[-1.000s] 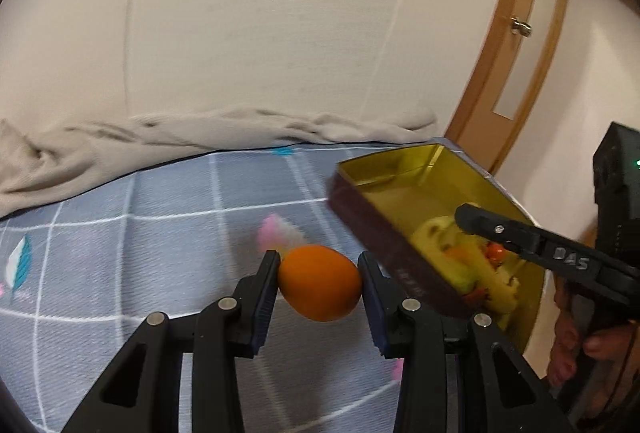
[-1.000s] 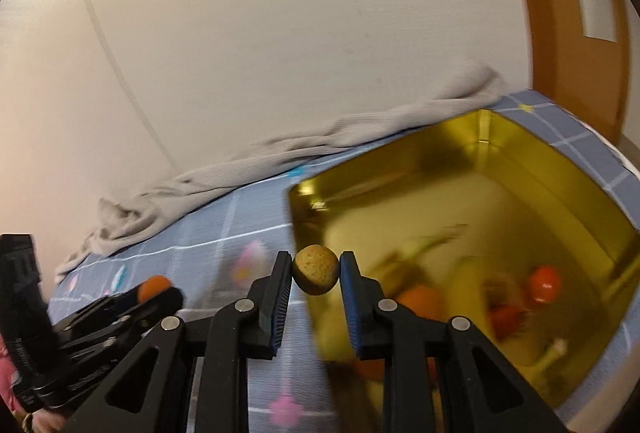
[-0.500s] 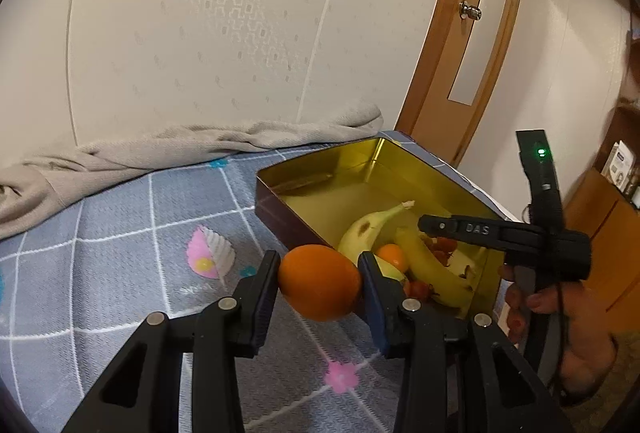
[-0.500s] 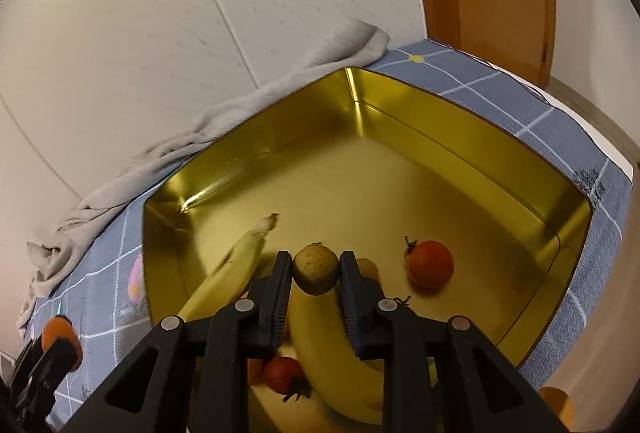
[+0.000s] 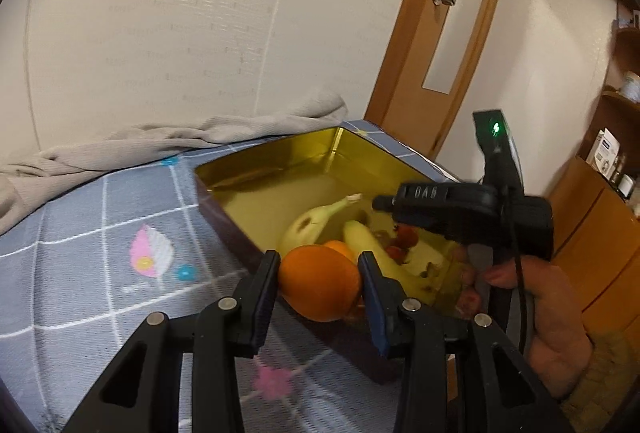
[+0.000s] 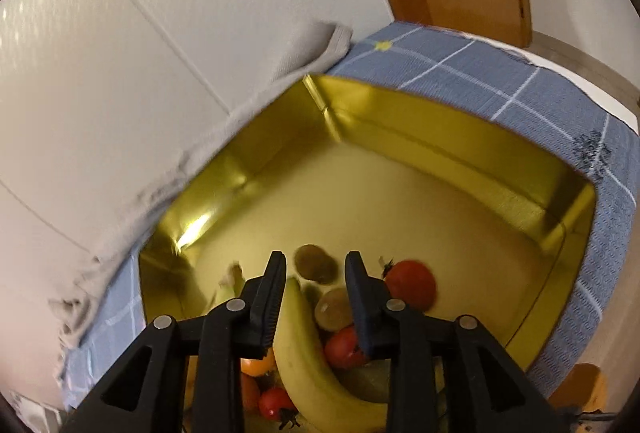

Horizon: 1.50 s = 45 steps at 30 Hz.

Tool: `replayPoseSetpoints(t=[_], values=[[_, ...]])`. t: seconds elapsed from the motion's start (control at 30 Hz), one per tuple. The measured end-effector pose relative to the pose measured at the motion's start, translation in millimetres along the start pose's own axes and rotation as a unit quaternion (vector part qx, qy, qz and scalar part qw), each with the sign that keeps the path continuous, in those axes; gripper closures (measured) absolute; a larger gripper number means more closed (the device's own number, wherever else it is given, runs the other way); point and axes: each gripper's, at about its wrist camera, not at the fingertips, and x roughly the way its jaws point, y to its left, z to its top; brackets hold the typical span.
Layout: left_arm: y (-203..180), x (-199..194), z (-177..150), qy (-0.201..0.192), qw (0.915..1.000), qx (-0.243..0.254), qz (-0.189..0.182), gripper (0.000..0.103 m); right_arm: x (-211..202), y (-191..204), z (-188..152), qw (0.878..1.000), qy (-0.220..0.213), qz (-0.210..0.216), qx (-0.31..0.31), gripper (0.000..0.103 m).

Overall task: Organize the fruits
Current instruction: 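Carry both fruits into the gold tray and open both grippers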

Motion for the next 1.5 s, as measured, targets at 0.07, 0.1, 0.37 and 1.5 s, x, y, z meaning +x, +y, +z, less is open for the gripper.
replayPoseSetpoints(t=[0.07, 0.1, 0.37, 1.5], values=[[-7, 5, -1, 0.006, 1.0, 0.004, -0.003, 0.063, -6, -6, 4, 1.0, -0.012, 0.002, 0.011, 0.072], [-10, 8, 0, 0.009, 0.9999, 0.004, -0.003, 0.063, -7, -8, 4, 1.0, -0.014, 0.0, 0.014, 0.072], [-29, 35, 10, 0.042, 0.9991, 0.011, -0.003, 0.063, -13, -24, 9, 0.999, -0.019, 0.015, 0.042, 0.072], [-14, 50, 45, 0.024, 0.9931, -0.009, 0.114, 0.008, -10, -11, -1, 0.998, 0.016, 0.063, 0.012, 0.072]])
